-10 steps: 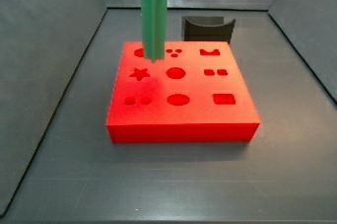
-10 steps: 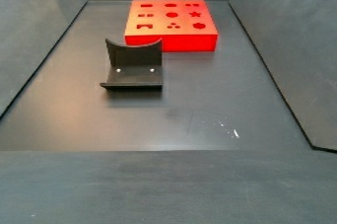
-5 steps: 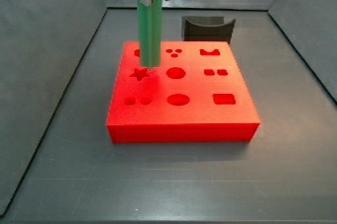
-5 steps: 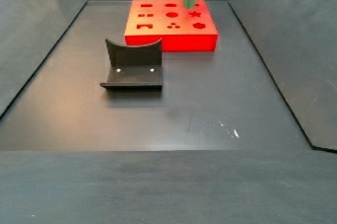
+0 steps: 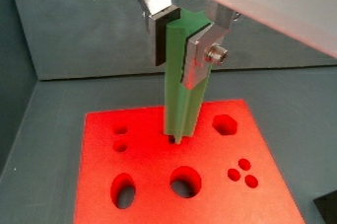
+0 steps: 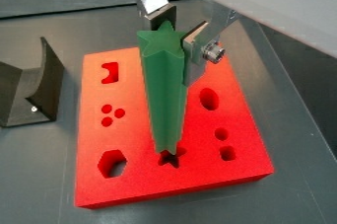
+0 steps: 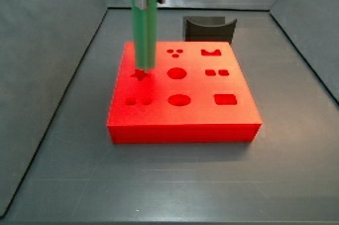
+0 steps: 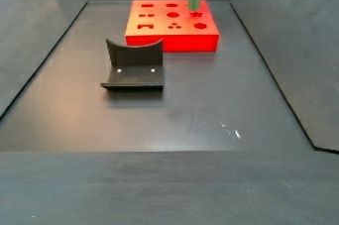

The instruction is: Insert the star object.

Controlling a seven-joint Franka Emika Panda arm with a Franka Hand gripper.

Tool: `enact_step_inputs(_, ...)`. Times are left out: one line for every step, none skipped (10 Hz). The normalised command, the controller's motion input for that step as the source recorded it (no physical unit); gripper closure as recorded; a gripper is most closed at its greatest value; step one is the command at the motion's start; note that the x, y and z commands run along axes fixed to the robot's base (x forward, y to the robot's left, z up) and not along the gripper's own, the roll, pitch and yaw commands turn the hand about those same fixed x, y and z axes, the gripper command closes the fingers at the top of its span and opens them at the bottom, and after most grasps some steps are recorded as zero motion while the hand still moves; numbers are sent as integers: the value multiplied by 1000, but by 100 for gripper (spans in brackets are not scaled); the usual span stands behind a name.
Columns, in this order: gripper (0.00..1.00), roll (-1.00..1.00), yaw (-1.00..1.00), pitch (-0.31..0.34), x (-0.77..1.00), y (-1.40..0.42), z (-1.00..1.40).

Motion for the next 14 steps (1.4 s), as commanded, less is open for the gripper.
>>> enact_step_inputs(100, 0, 229, -39, 0, -11, -91)
enact_step_inputs(100, 0, 214, -86, -103, -3, -171)
enact_step_inputs(100, -3, 200, -109, -97, -91, -143)
enact_step_inputs(100, -133, 89, -147, -26, -31, -149)
enact_step_inputs(100, -139, 63, -120, -40, 0, -66)
enact_step_inputs(100, -111, 57, -89, -86, 0, 0)
enact_step_inputs(100, -133, 20, -121, -34, 0, 0)
enact_step_inputs(100, -163, 11, -146, -51, 0, 0)
enact_step_inputs(100, -167, 34, -139, -63, 0, 0)
enact_step_inputs(100, -180, 29, -154, -91, 0, 0)
enact_step_inputs(100, -190, 9, -157, -123, 0, 0)
enact_step_inputs(100, -207, 0, -173, -100, 11, 0)
enact_step_inputs(100, -231, 0, -180, -86, 49, 0)
enact_step_inputs(100, -194, 0, -139, -71, 54, 0)
